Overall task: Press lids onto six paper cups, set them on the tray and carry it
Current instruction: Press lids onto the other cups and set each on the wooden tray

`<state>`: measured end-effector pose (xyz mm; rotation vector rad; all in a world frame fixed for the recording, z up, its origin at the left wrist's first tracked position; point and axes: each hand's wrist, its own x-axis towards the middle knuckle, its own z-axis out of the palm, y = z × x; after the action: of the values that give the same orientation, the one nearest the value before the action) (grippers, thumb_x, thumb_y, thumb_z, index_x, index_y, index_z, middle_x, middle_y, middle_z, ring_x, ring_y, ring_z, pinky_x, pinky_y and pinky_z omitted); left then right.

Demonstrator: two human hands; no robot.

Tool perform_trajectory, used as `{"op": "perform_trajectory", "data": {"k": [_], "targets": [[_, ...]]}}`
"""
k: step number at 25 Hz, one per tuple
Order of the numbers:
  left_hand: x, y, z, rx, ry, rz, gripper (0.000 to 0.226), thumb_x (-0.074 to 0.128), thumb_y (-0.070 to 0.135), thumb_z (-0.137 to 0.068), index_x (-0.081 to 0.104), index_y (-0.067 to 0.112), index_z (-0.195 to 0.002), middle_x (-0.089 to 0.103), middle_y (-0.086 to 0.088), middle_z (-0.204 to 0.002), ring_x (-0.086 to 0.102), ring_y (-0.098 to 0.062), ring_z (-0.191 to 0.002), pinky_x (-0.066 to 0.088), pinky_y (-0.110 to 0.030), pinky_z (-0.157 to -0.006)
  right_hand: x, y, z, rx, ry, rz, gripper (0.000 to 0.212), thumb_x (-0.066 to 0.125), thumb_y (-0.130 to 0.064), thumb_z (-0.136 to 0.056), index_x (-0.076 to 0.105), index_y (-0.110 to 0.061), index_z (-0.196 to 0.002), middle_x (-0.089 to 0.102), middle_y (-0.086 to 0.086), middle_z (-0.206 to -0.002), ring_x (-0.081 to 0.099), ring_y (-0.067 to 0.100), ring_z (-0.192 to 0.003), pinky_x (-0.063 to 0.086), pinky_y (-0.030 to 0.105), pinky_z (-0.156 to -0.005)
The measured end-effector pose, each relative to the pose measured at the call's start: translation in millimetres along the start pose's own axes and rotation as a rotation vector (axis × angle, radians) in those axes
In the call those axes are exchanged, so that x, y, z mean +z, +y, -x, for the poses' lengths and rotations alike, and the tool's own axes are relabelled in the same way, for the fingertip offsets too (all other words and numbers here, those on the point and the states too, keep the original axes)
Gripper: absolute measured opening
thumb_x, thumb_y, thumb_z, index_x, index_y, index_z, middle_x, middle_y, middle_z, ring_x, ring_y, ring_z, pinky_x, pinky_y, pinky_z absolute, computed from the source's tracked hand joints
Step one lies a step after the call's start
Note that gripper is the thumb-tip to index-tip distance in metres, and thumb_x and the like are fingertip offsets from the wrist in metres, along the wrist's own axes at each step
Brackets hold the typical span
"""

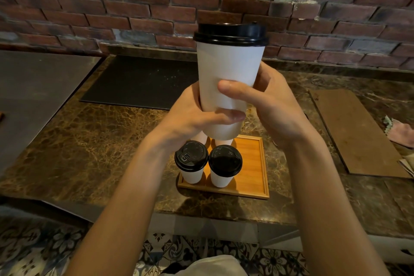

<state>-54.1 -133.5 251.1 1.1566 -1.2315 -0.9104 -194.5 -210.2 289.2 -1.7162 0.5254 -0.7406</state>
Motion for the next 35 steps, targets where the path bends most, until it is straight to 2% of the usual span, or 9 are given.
{"op": "perform_trajectory", "data": {"k": [4,7,10,13,16,20,24,32,35], "targets": [[3,-1,-3,0.015,0.093,-0.087,0.064,0.081,0.011,-0.065,0.053,0.013,-0.123,0.065,0.0,-0.111,0.063,-0.01,-0.103,0.053,-0.02,-0.079,5,-6,-1,-0.01,0.072,0.092,0.066,0.081,-0.039,-0.07,0.052,-0.024,-0.127,0.062,-0.011,-0.109,0.063,-0.001,-0.098,0.055,0.016,-0.074],[8,3,-4,0.067,0.176,-0.174,0.053,0.079,0.003,-0.069,0.055,0.026,-0.11,0.067,0.018,-0.096,0.062,0.008,-0.095,0.048,-0.006,-0.071,10,-9,0,-0.019,0.157,0.182,0.072,0.085,-0.041,-0.069,0.049,-0.024,-0.13,0.059,-0.012,-0.114,0.061,0.003,-0.102,0.059,0.024,-0.08],[19,5,-5,0.151,0.292,-0.324,0.048,0.073,0.002,-0.076,0.047,0.034,-0.102,0.055,0.023,-0.089,0.053,0.027,-0.089,0.04,0.005,-0.066,21,-8,2,-0.015,0.283,0.231,0.078,0.088,-0.044,-0.065,0.045,-0.027,-0.128,0.057,-0.013,-0.115,0.057,0.007,-0.11,0.056,0.035,-0.091],[21,2,-5,0.111,0.38,-0.287,0.046,0.07,0.01,-0.079,0.05,0.021,-0.118,0.058,0.016,-0.099,0.06,0.01,-0.095,0.049,-0.006,-0.075,34,-4,5,-0.022,0.404,0.286,0.082,0.087,-0.049,-0.063,0.046,-0.024,-0.129,0.055,-0.014,-0.113,0.056,0.006,-0.11,0.053,0.034,-0.092],[20,0,-5,0.081,0.388,-0.263,0.051,0.07,0.01,-0.08,0.048,0.016,-0.126,0.059,0.015,-0.103,0.06,0.002,-0.098,0.052,-0.012,-0.081,38,-2,5,-0.028,0.451,0.343,0.087,0.085,-0.055,-0.062,0.047,-0.022,-0.134,0.053,-0.009,-0.118,0.052,0.003,-0.108,0.049,0.02,-0.085],[17,1,-5,0.079,0.367,-0.293,0.051,0.073,0.013,-0.078,0.042,0.027,-0.116,0.054,0.02,-0.096,0.053,0.024,-0.083,0.043,0.002,-0.068,35,-4,4,-0.04,0.466,0.368,0.086,0.082,-0.061,-0.061,0.049,-0.023,-0.132,0.056,-0.011,-0.117,0.055,0.006,-0.109,0.053,0.032,-0.09],[14,3,-8,0.086,0.32,-0.323,0.049,0.071,0.006,-0.079,0.042,0.026,-0.114,0.05,0.024,-0.092,0.046,0.034,-0.078,0.036,0.008,-0.061,33,-7,4,-0.058,0.469,0.368,0.084,0.081,-0.063,-0.061,0.05,-0.023,-0.129,0.056,-0.011,-0.115,0.055,0.006,-0.108,0.054,0.034,-0.089],[3,9,-3,0.032,0.154,-0.165,0.047,0.077,0.007,-0.074,0.054,0.029,-0.109,0.065,0.015,-0.097,0.062,0.009,-0.092,0.048,-0.005,-0.067,19,-8,5,-0.049,0.318,0.261,0.074,0.082,-0.056,-0.062,0.056,-0.028,-0.126,0.06,-0.012,-0.114,0.058,0.003,-0.104,0.056,0.034,-0.087],[2,8,-2,0.024,0.089,-0.101,0.049,0.077,0.011,-0.072,0.057,0.024,-0.115,0.068,0.006,-0.104,0.064,-0.007,-0.101,0.055,-0.02,-0.078,14,-6,7,-0.04,0.26,0.205,0.072,0.082,-0.052,-0.062,0.058,-0.026,-0.126,0.063,-0.012,-0.114,0.059,0.004,-0.105,0.057,0.036,-0.087]]}}
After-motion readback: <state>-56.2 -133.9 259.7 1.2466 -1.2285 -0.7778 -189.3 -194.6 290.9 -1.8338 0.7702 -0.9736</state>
